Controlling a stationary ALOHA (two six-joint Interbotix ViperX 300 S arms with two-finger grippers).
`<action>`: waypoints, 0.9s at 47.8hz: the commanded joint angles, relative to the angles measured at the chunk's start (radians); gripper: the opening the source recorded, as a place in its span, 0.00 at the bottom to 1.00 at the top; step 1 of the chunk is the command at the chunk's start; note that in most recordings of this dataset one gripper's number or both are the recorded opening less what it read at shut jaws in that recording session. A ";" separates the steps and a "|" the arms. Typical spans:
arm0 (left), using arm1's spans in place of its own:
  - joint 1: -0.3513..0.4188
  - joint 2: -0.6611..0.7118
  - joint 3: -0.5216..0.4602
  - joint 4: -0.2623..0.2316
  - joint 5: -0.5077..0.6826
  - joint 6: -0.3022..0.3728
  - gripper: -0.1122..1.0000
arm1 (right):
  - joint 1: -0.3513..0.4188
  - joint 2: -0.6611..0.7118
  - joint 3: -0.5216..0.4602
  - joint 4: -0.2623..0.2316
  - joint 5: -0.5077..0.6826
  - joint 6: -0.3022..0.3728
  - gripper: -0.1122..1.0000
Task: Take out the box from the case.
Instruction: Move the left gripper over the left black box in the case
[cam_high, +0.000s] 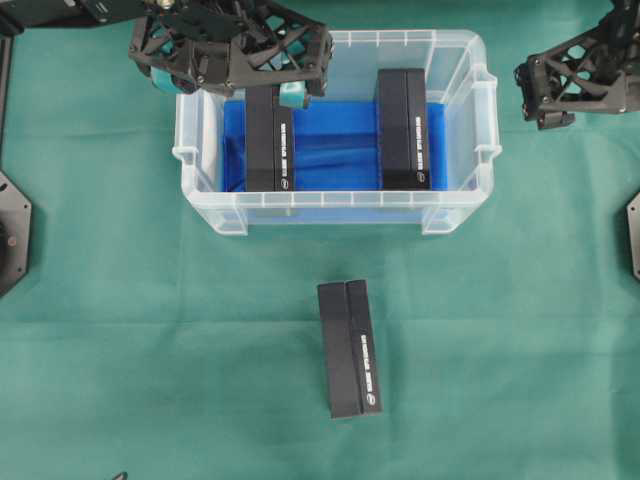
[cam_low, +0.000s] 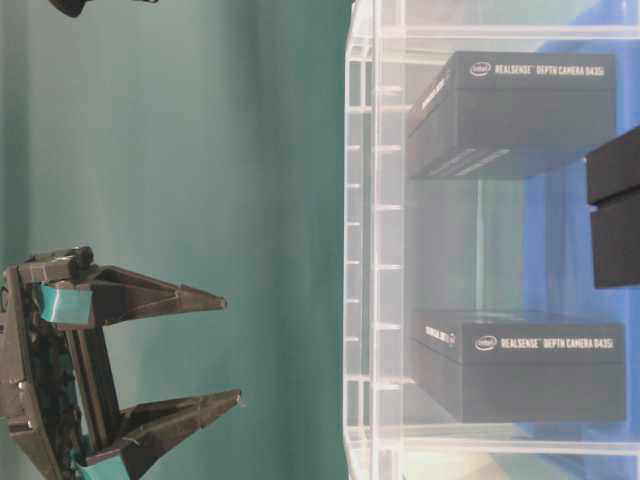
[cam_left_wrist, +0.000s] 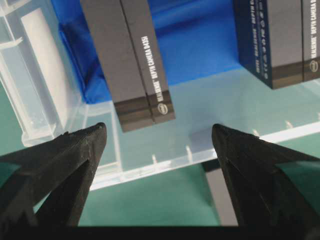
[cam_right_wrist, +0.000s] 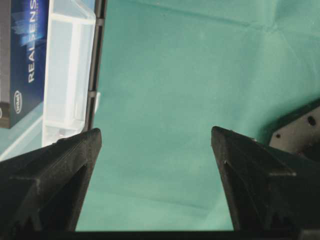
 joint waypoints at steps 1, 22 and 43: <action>-0.005 -0.018 -0.017 0.003 -0.002 -0.002 0.92 | 0.000 -0.014 -0.009 -0.002 -0.003 -0.003 0.88; -0.005 -0.018 -0.017 0.003 -0.002 -0.006 0.92 | -0.002 -0.014 -0.009 -0.002 -0.003 -0.009 0.88; -0.005 -0.012 -0.014 0.003 -0.002 -0.012 0.92 | -0.002 -0.014 -0.009 -0.005 -0.003 -0.014 0.88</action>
